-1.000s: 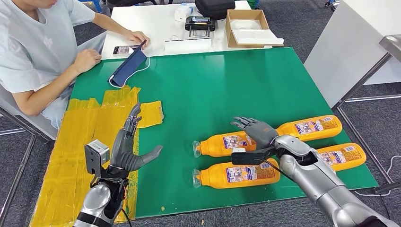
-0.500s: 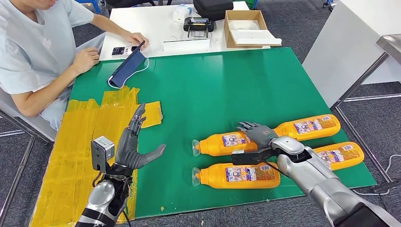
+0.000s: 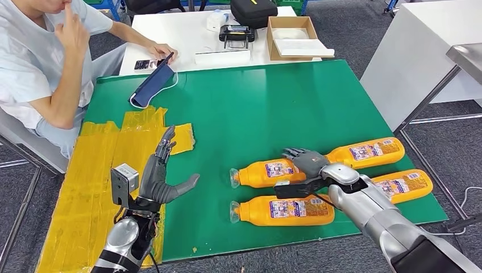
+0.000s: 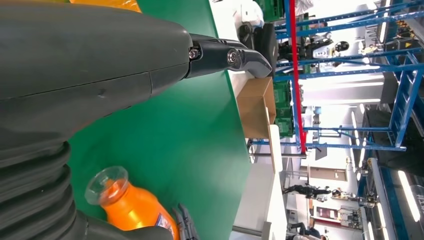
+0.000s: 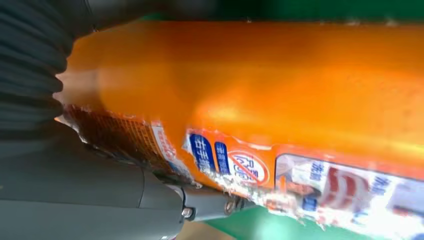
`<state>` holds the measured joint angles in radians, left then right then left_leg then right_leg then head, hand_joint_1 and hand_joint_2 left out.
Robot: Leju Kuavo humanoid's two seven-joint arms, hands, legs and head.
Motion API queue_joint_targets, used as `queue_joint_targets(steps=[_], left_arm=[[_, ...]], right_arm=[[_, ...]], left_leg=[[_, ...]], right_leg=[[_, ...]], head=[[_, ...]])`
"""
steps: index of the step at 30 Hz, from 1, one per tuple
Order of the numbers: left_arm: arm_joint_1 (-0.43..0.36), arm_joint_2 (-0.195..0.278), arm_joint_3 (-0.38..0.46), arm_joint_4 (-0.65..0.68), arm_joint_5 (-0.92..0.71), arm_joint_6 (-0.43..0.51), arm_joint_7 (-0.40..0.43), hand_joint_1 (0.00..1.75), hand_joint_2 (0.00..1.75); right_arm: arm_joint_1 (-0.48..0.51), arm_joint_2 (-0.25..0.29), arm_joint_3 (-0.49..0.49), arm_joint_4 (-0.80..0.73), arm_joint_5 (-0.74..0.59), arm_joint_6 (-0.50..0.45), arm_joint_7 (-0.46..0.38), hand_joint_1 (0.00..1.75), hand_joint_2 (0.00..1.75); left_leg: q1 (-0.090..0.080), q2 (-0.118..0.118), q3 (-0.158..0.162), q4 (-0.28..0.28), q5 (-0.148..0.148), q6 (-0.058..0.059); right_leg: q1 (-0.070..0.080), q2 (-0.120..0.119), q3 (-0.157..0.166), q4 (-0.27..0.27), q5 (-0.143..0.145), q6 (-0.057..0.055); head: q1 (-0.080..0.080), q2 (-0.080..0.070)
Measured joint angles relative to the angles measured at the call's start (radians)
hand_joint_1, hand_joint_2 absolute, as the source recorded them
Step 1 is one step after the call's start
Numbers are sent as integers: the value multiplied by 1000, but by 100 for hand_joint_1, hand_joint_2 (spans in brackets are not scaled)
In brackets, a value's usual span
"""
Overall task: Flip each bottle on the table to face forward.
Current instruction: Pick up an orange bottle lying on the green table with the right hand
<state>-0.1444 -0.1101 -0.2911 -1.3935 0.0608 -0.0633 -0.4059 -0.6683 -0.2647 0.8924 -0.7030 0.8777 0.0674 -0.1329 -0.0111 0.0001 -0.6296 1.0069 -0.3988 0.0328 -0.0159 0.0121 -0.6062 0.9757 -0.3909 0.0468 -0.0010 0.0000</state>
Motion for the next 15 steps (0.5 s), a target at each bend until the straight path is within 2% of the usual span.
queue_joint_targets(steps=[10,15], left_arm=[[4,-2,0,1,0,0,7,0,175],[15,-6,1,-6,-12,0,21,0,175]], right_arm=[[32,20,-12,-6,58,-123,18,175,175],[92,44,-64,-55,158,-265,75,175,175]], left_leg=[[0,2,0,0,0,0],[1,2,-2,0,0,-1]], right_leg=[[1,2,0,0,0,0],[2,2,-2,0,0,0]], head=[[0,0],[0,0]])
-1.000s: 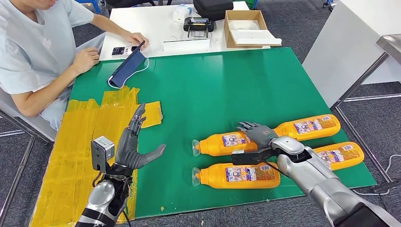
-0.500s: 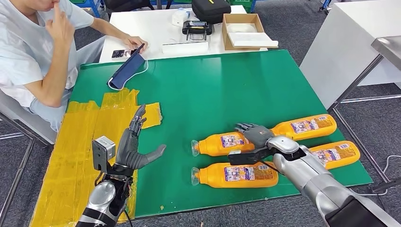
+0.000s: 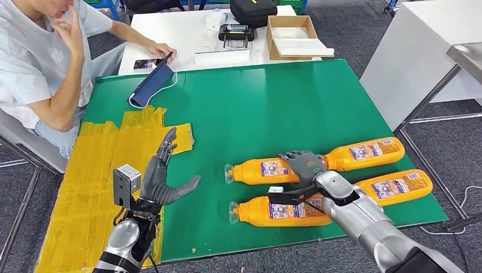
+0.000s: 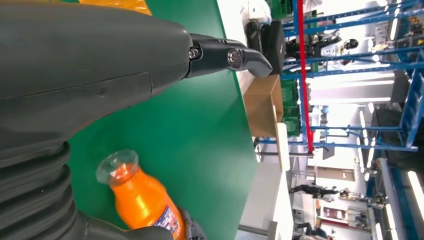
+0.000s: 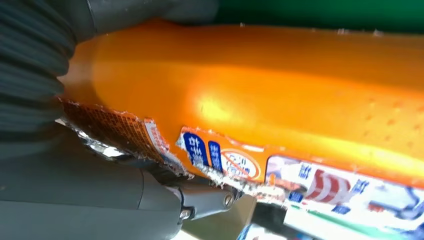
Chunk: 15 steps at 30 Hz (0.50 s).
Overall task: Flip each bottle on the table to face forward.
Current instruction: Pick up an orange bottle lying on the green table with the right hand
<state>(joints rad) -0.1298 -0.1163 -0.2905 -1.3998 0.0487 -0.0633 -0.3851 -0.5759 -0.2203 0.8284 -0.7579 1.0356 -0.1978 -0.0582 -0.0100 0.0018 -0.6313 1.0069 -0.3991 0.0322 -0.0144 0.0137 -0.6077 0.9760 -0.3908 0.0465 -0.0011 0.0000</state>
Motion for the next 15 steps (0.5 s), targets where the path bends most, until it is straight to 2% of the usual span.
queue_joint_targets(steps=[3,7,10,15], left_arm=[[10,-5,0,-11,-9,0,8,0,175],[17,-8,0,-20,-15,0,14,0,175],[23,-11,0,-27,-26,0,19,0,175],[26,-12,-3,-32,-47,6,28,0,175]], right_arm=[[52,22,-55,-52,58,-58,35,175,175],[105,42,-110,-109,78,-108,41,175,175],[158,63,-180,-179,84,-186,40,175,175],[234,111,-294,-302,43,-264,1,175,175]], left_leg=[[0,0,-3,0,0,0],[1,-2,-6,0,1,0],[1,-4,-9,0,1,-1],[1,-5,-13,0,1,-1]], right_leg=[[0,0,-3,0,0,0],[0,-1,-4,1,0,0],[0,-2,-7,1,-1,0],[0,-3,-10,1,-1,0]], head=[[0,0],[0,0],[0,0],[0,0]])
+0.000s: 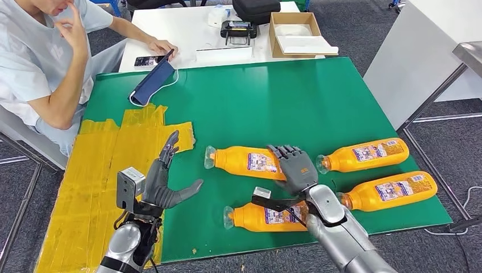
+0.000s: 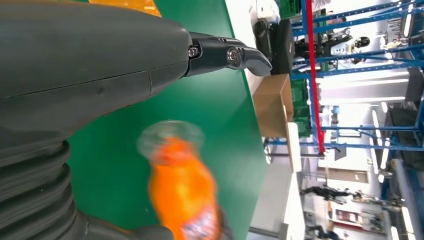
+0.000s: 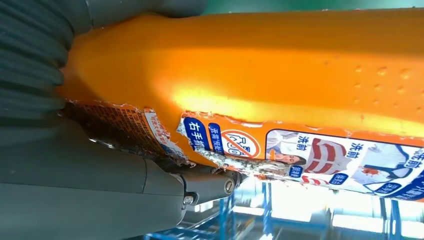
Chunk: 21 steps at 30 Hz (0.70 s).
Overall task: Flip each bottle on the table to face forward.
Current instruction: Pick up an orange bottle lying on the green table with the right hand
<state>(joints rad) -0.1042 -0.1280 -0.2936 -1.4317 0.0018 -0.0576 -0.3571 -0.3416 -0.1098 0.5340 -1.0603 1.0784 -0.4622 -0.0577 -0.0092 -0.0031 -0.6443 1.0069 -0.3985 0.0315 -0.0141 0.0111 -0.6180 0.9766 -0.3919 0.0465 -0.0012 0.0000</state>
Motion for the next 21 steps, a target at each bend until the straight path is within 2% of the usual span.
queue_joint_targets(steps=[6,11,13,16,18,21], left_arm=[[0,0,-17,0,-13,8,4,0,175],[-2,2,-35,0,-18,13,4,0,175],[-3,3,-45,1,-18,16,4,0,175],[-7,7,-60,3,-13,21,3,0,175],[-9,9,-68,4,-12,23,3,0,175],[-12,10,-73,4,-12,25,2,0,175]], right_arm=[[47,49,-110,-111,-94,-42,-58,175,175],[79,85,-175,-176,-273,-61,-148,175,175],[91,104,-198,-205,-418,-11,-192,175,175],[106,133,-228,-239,-650,112,-239,175,175],[113,147,-243,-251,-711,150,-249,175,175],[118,158,-255,-261,-724,161,-253,175,175]], left_leg=[[0,0,-1,0,0,0],[0,0,-2,0,0,0],[0,0,-2,0,0,0],[0,0,-2,0,0,0],[0,0,-2,0,0,0],[0,0,-2,0,0,0]], right_leg=[[0,0,-1,0,0,0],[0,0,-2,0,0,0],[0,0,-2,0,0,0],[0,0,-3,0,0,0],[0,0,-3,0,0,0],[0,0,-3,0,0,0]], head=[[0,0],[0,0],[0,0],[0,0],[0,0],[0,0]])
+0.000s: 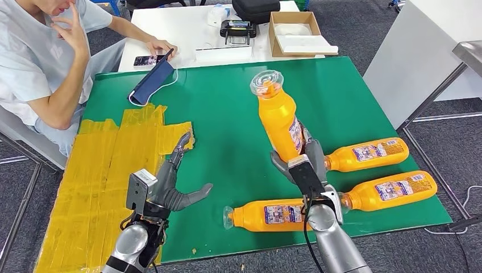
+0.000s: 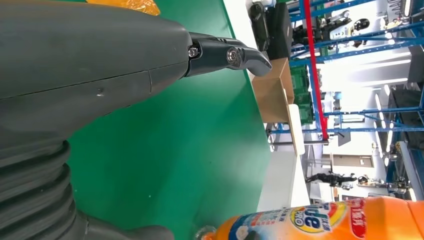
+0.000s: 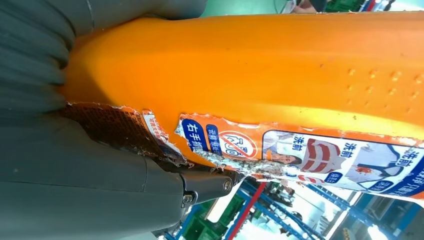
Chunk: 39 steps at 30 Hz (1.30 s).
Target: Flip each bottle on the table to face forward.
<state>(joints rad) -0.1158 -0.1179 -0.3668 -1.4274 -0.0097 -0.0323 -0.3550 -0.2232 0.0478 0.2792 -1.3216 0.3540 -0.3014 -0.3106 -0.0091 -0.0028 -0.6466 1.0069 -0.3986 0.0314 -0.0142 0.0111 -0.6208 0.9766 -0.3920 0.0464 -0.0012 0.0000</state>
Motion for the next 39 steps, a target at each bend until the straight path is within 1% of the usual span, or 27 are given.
queue_joint_targets(steps=[14,16,20,22,24,27,32,35,39], left_arm=[[-4,2,-11,2,0,1,0,0,175],[-6,2,-13,3,2,1,-1,0,175],[-19,4,-29,8,16,-6,-4,0,175],[-29,4,-40,11,23,-10,-5,0,175],[-40,4,-55,15,38,-13,-2,0,175],[-53,4,-77,16,78,-24,13,0,175],[-93,5,-111,20,241,-69,121,0,175],[-115,6,-122,25,268,-70,136,0,175],[-121,7,-129,30,274,-70,137,0,175]], right_arm=[[8,15,-18,-15,-10,8,-2,175,175],[8,16,-20,-15,-61,48,-9,175,175],[8,31,-21,-13,-247,211,-23,175,175],[7,43,-17,-8,-295,265,-24,175,175],[4,56,-4,4,-314,294,-25,175,175],[-6,71,33,37,-310,301,-24,175,175],[-26,105,126,115,-252,298,-24,175,175],[-30,123,174,150,-239,288,-27,175,175],[-38,130,199,175,-241,285,-31,175,175]], left_leg=[[0,0,-1,0,0,0],[0,0,-1,0,0,0],[0,0,-1,0,0,0],[0,0,-1,0,0,0],[0,0,-1,0,0,0],[0,0,-1,0,0,0],[1,0,-2,0,0,0],[1,0,-2,0,0,0],[1,0,-2,0,0,0]], right_leg=[[0,0,0,0,0,0],[0,0,0,0,0,0],[0,0,0,0,0,0],[0,0,0,0,0,0],[0,0,0,0,0,0],[0,0,-1,0,0,0],[0,0,-1,0,0,0],[0,0,-1,0,0,0],[0,0,-2,0,0,0]], head=[[0,0],[0,0],[0,0],[0,0],[0,0],[0,0],[0,0],[0,0],[0,0]])
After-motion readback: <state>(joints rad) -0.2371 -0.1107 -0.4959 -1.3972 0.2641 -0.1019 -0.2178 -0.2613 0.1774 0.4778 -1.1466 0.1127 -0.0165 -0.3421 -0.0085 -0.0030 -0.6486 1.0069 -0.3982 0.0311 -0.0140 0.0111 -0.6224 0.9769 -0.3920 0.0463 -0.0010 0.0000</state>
